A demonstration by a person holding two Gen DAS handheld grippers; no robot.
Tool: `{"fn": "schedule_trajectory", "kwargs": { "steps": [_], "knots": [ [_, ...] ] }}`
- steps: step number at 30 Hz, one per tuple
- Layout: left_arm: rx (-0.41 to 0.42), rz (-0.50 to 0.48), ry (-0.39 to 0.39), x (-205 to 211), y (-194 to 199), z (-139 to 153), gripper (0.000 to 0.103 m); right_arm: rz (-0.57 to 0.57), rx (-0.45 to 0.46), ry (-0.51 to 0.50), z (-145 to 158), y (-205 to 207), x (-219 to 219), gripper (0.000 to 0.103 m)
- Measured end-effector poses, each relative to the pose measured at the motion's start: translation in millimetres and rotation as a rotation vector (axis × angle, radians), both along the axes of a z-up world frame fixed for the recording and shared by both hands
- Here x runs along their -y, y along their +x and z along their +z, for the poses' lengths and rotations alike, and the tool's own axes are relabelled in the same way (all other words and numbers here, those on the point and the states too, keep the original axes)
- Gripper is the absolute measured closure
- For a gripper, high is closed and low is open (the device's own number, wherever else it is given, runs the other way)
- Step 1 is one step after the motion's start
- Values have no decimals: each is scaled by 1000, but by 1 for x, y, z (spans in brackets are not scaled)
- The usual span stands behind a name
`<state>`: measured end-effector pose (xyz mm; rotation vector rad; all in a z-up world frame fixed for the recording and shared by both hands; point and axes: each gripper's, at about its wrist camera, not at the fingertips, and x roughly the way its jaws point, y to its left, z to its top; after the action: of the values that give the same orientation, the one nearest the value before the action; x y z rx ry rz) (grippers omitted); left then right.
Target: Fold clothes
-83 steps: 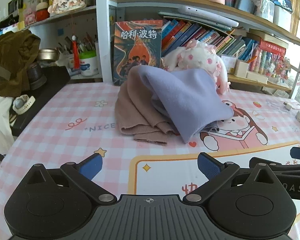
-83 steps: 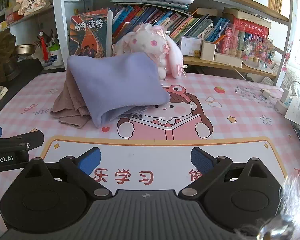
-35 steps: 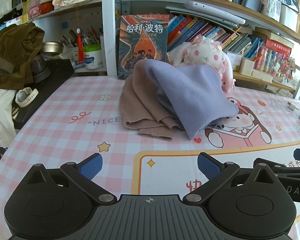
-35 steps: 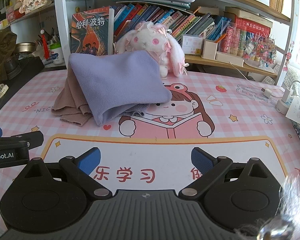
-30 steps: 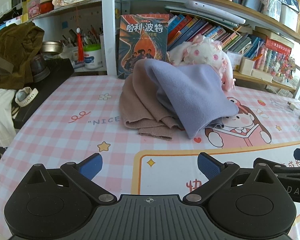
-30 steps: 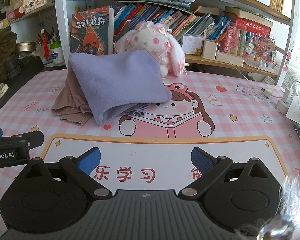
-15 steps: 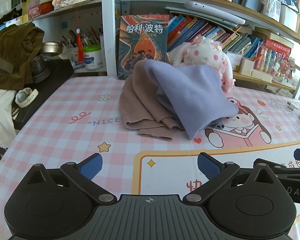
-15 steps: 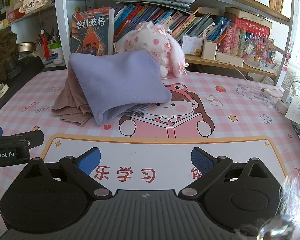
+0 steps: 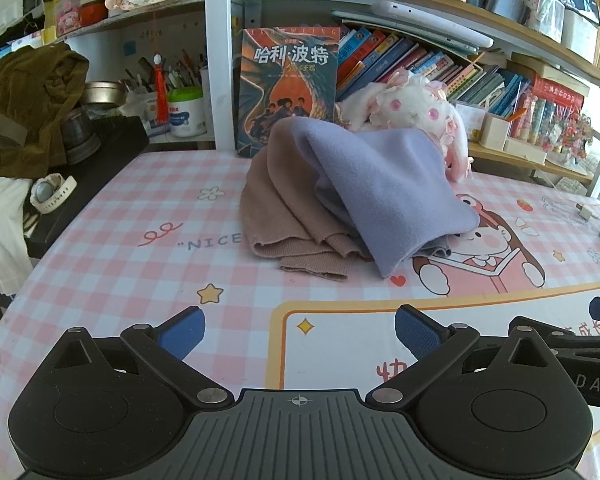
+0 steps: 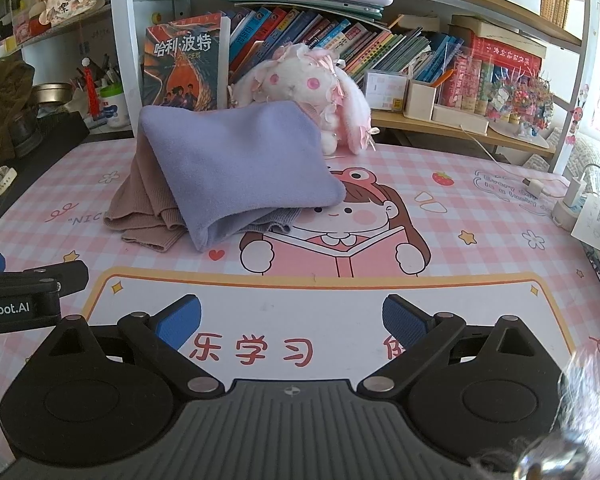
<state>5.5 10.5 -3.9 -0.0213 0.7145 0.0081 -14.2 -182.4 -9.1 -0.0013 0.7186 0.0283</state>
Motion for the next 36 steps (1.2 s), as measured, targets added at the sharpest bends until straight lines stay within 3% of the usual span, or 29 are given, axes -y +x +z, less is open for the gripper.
{"fn": "schedule_trajectory", "kwargs": {
  "steps": [20,36],
  "knots": [
    [-21,-30,-2,-6,7,-4,1,-20,-11,-2,-2,4,-6,5],
    [-17,-147,-27,-25,7,-5,1,-75,-13,-15,-1,-3,-31,5]
  ]
}}
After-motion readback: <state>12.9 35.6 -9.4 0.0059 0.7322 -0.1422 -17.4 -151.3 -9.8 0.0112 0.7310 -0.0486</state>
